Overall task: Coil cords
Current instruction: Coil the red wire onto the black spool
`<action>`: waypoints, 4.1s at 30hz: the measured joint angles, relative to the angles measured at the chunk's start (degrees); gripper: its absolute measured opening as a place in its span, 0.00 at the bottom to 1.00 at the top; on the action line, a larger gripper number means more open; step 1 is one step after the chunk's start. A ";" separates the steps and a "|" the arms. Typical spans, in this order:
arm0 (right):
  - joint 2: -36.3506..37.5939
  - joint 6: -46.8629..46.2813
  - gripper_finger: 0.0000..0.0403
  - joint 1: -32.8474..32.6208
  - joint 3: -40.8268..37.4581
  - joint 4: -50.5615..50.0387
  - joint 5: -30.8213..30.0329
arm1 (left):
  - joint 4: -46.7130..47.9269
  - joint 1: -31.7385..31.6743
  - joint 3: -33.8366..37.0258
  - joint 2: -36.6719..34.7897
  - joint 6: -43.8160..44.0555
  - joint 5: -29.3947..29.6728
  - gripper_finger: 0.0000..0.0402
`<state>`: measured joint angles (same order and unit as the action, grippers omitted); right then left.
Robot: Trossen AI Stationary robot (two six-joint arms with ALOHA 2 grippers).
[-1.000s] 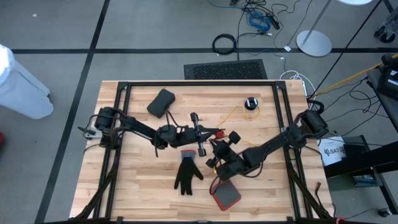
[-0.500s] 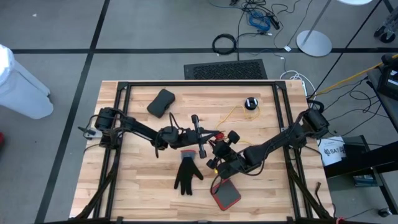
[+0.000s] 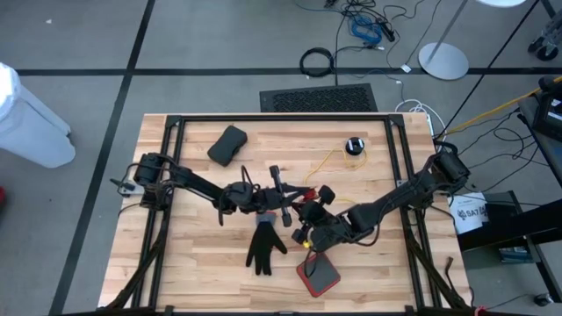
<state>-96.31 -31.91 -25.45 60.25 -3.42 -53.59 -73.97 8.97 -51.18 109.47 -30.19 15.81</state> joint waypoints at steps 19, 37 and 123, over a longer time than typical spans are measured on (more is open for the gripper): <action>5.75 1.98 0.00 -3.49 1.17 -3.48 1.07 | 6.58 0.51 0.20 0.46 -4.12 -0.56 0.00; 11.56 -12.82 0.00 -7.40 1.22 -25.26 2.35 | 5.71 0.98 0.94 0.55 -4.80 -0.17 0.00; 0.52 -6.37 0.07 -1.18 1.14 -22.92 1.26 | -5.01 -1.73 0.22 0.44 28.30 -0.25 0.01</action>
<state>-95.79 -38.28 -26.63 61.39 -26.34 -52.32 -78.98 7.24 -50.96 109.91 -1.89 15.55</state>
